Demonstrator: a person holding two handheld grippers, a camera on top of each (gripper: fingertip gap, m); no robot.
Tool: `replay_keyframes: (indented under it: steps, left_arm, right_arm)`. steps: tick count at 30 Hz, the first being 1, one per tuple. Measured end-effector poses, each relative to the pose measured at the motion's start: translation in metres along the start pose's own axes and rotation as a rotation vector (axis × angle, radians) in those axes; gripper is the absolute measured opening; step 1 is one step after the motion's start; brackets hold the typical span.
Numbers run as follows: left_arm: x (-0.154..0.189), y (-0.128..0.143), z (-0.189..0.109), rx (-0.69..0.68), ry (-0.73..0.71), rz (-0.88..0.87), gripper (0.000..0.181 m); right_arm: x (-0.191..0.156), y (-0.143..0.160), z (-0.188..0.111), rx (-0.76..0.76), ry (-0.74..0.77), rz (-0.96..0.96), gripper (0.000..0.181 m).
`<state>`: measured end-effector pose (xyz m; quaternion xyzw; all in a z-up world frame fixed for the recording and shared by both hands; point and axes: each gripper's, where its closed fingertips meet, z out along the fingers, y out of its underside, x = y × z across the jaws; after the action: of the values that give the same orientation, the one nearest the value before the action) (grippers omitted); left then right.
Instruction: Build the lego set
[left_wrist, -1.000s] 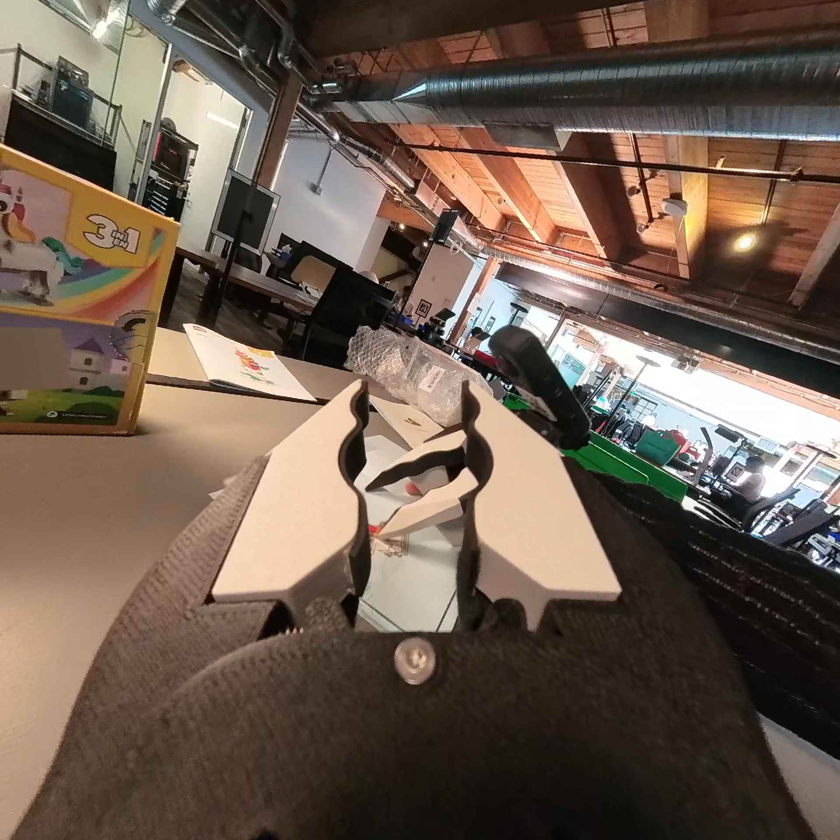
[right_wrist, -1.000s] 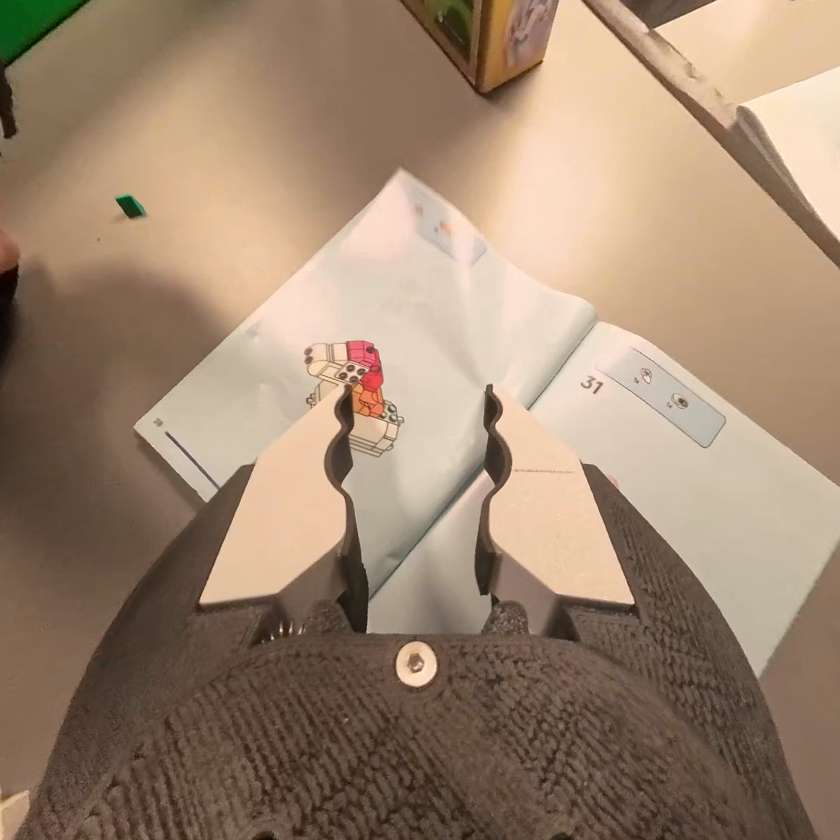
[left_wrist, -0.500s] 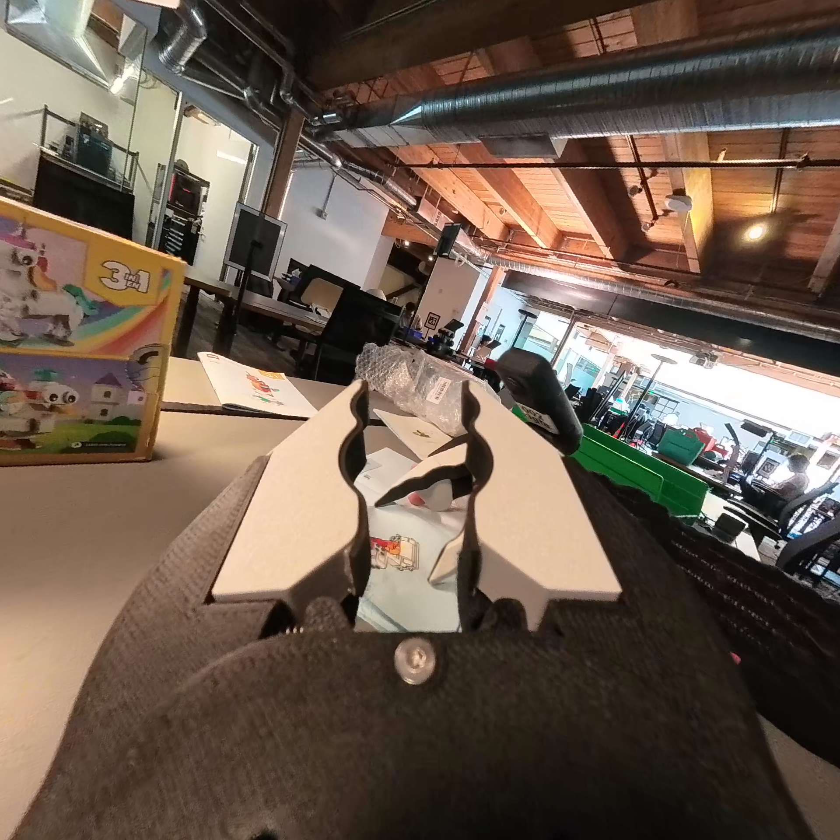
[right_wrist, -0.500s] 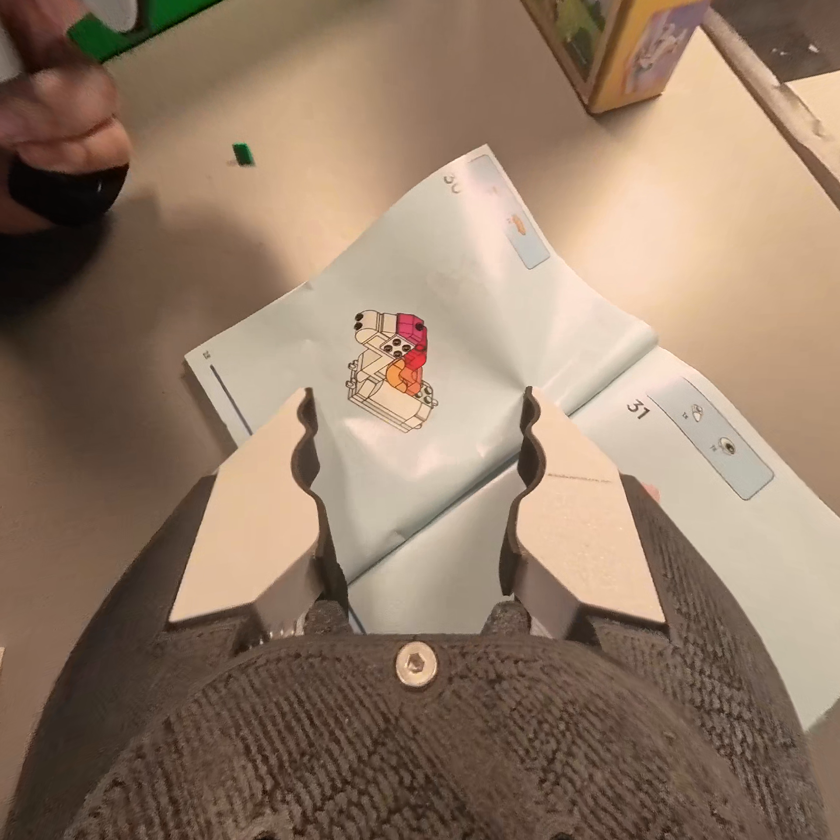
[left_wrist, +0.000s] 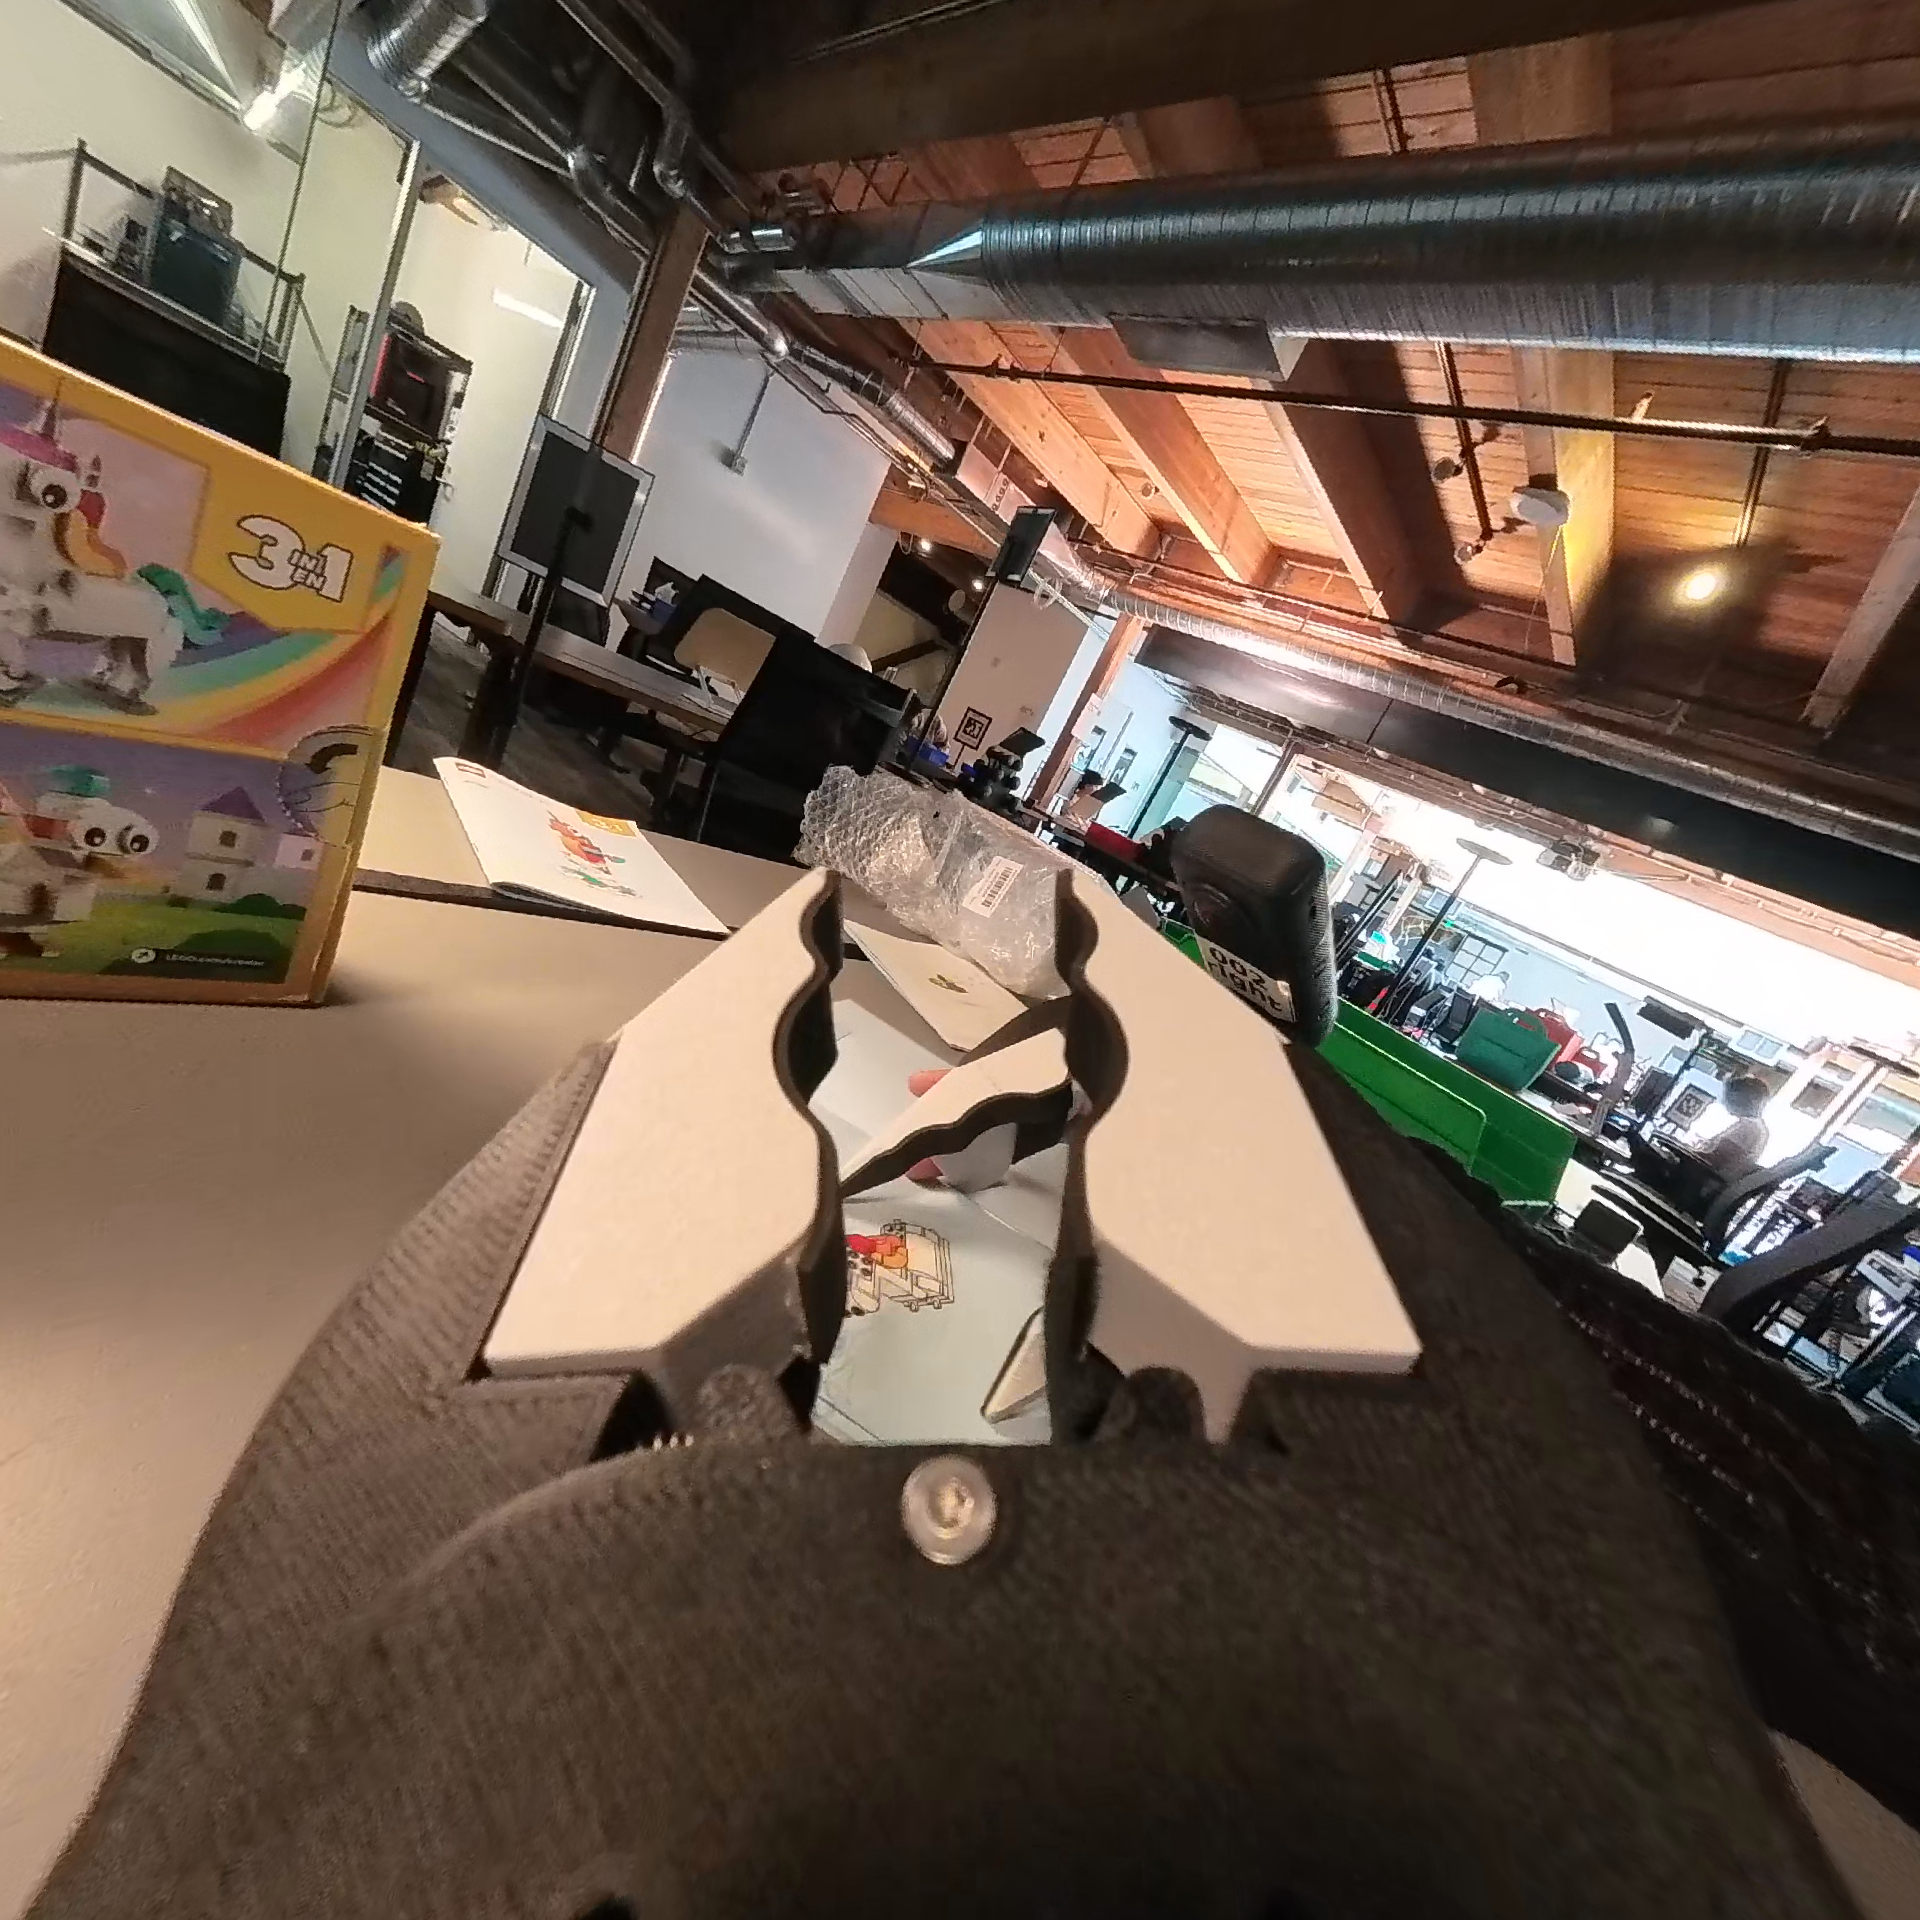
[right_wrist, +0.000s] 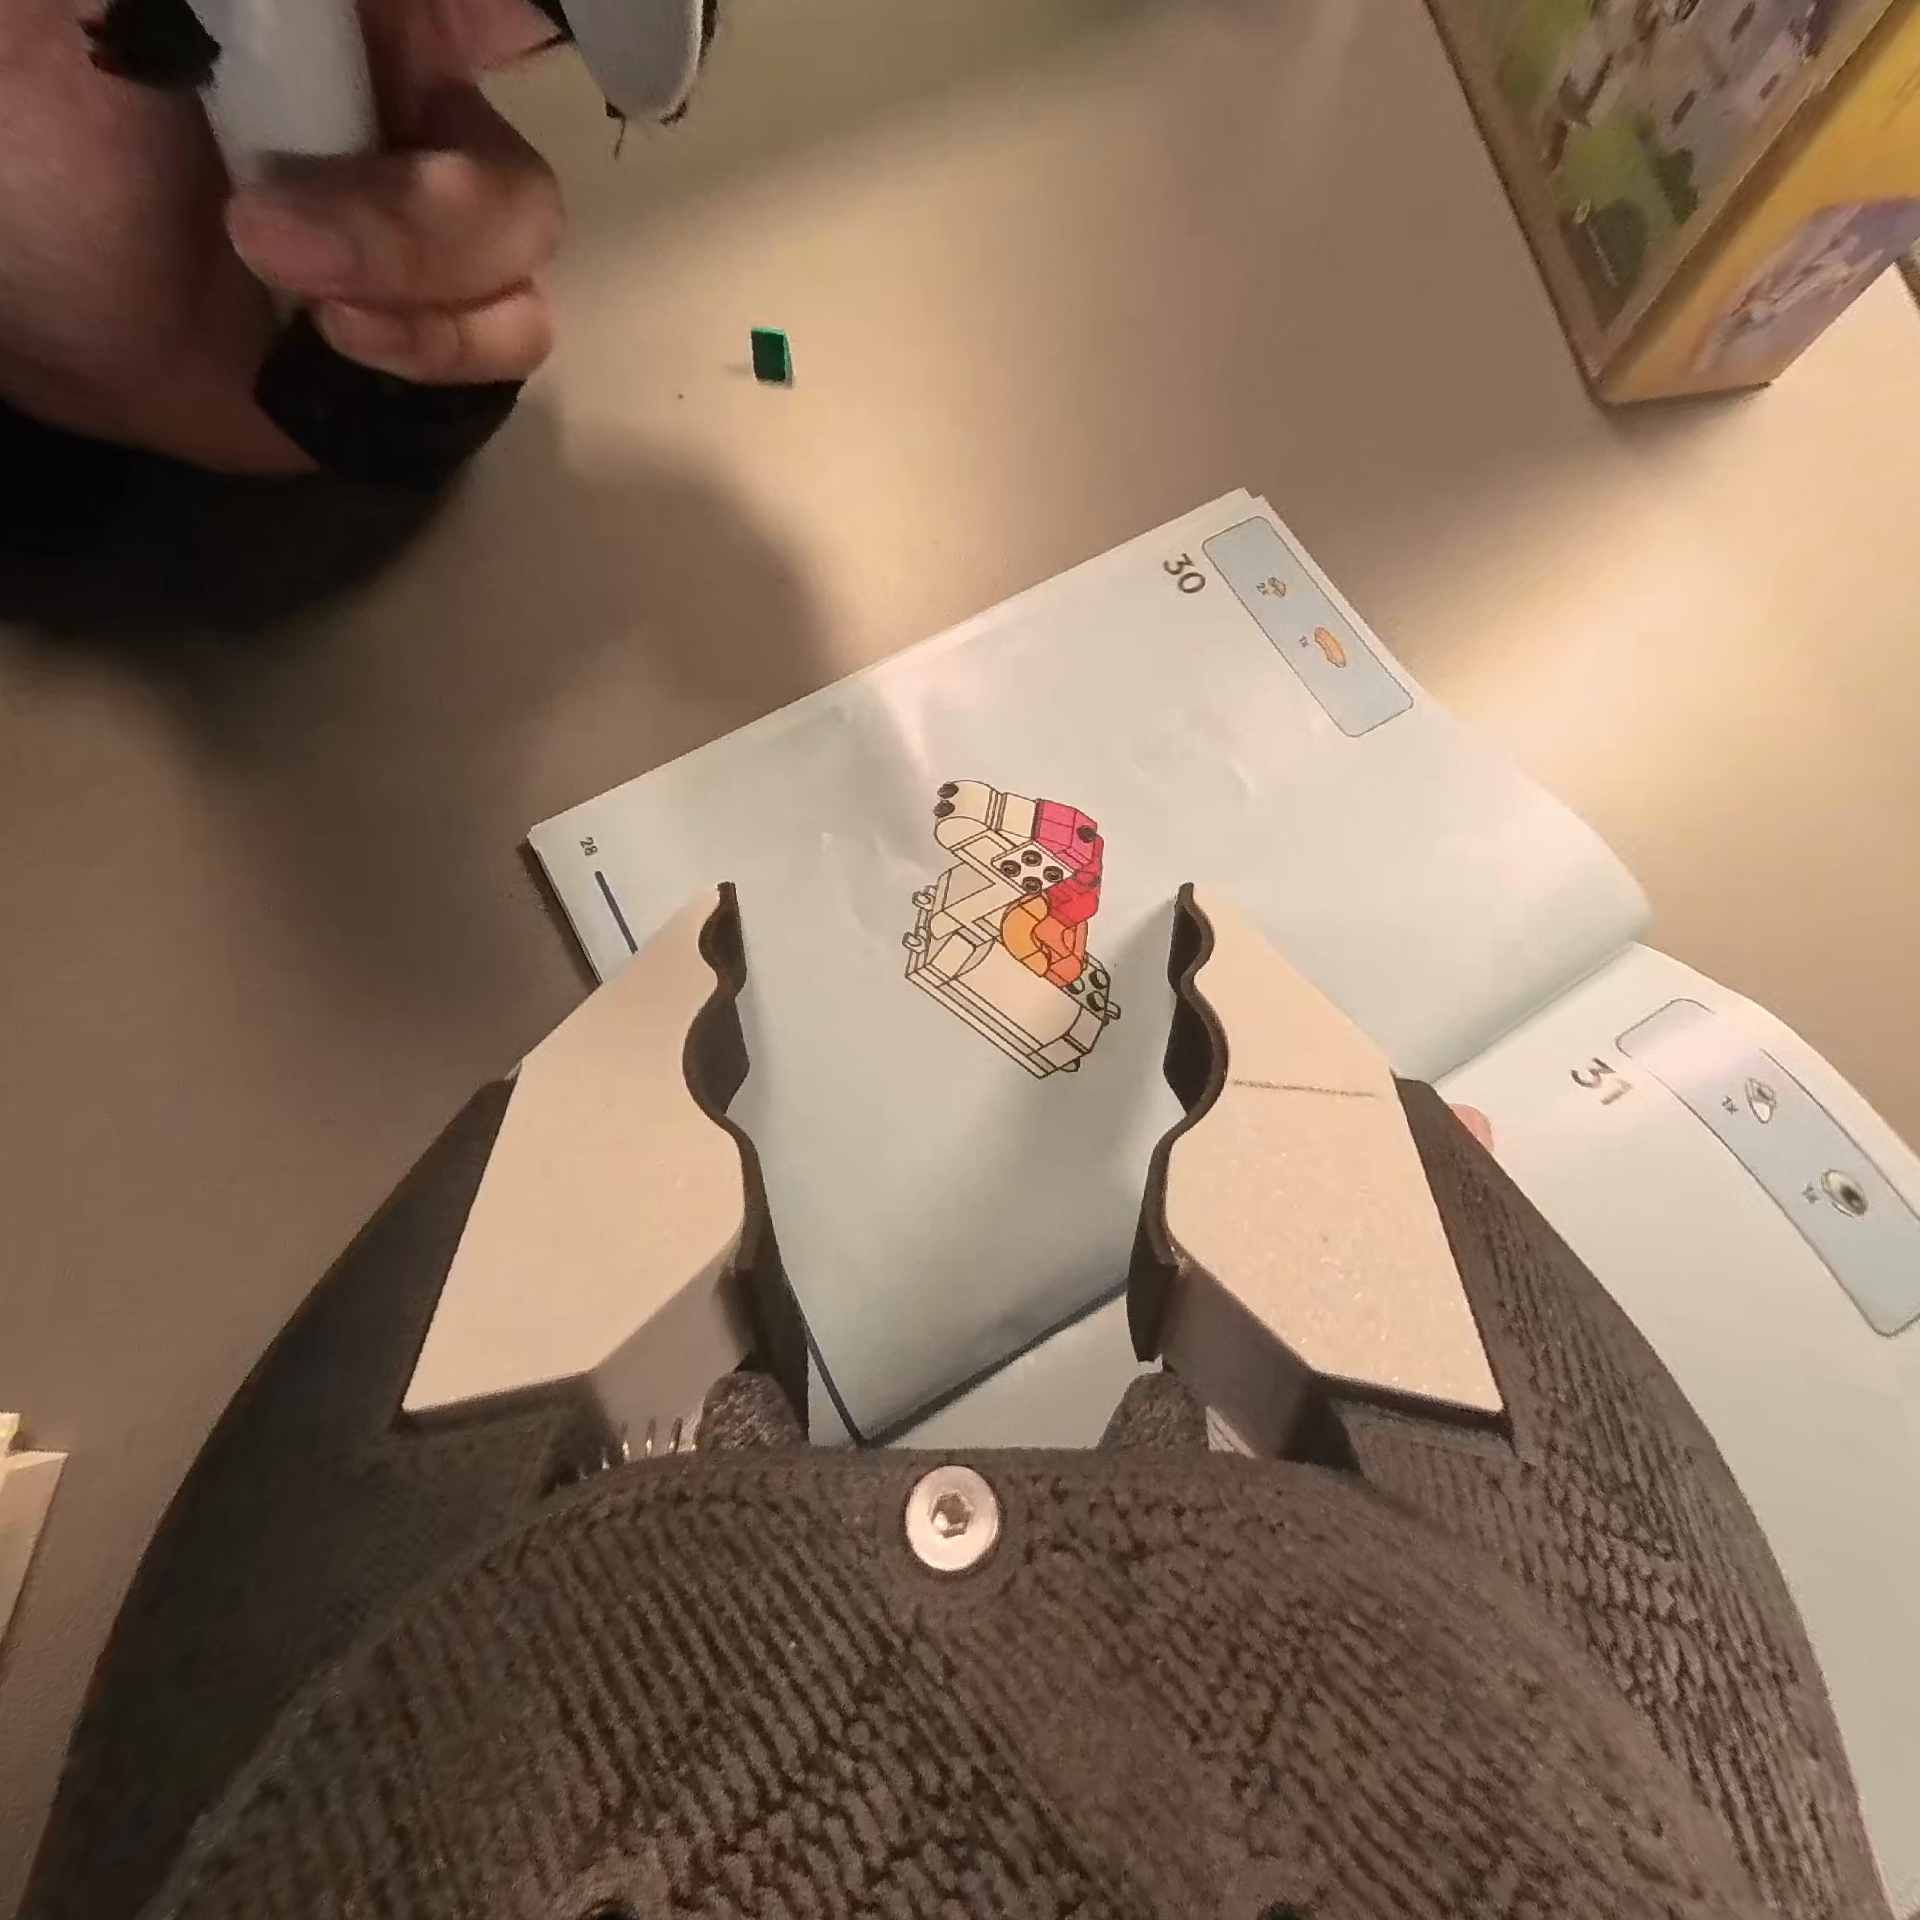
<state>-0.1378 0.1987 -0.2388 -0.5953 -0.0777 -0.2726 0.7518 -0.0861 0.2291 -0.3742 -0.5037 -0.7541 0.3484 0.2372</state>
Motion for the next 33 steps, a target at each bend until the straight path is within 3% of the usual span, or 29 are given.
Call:
replay_keyframes:
  steps: [8,12,15,17,20,23,26,28,30,33]
  left_arm:
    - [0.018,-0.006,0.0,0.006,0.039,0.132,0.041]
    - [0.066,-0.007,-0.001,0.001,0.128,0.395,0.043]
    - [0.113,-0.008,-0.008,-0.04,0.209,0.468,0.051]
    - [0.131,-0.016,-0.022,-0.072,0.198,0.439,0.062]
    - [0.143,-0.041,-0.068,-0.037,0.135,0.392,0.067]
    - [0.117,-0.08,-0.126,0.02,-0.094,0.451,0.066]
    - [0.061,-0.129,-0.186,0.033,-0.443,0.51,0.058]
    - [0.027,-0.159,-0.212,-0.01,-0.587,0.561,0.05]
    - [-0.013,-0.164,-0.212,-0.192,-0.63,0.558,0.045]
    - [-0.076,-0.131,-0.201,-0.676,-0.584,0.513,0.031]
  right_arm:
    - [0.0,0.001,0.0,-0.001,-0.005,0.01,0.082]
    - [0.0,0.001,0.0,-0.001,-0.006,0.014,0.081]
    - [0.001,0.001,0.0,0.0,-0.005,0.017,0.081]
    - [0.001,0.001,0.0,0.0,-0.005,0.017,0.081]
    - [0.001,0.001,0.0,0.0,-0.005,0.018,0.08]
    - [0.001,0.001,0.0,0.001,-0.005,0.02,0.08]
    - [0.002,0.0,0.0,0.001,-0.002,0.021,0.079]
    - [0.002,0.0,0.0,0.001,-0.002,0.021,0.079]
    - [0.002,0.0,0.0,0.001,0.0,0.021,0.079]
    - [0.002,0.001,0.0,0.0,0.002,0.022,0.079]
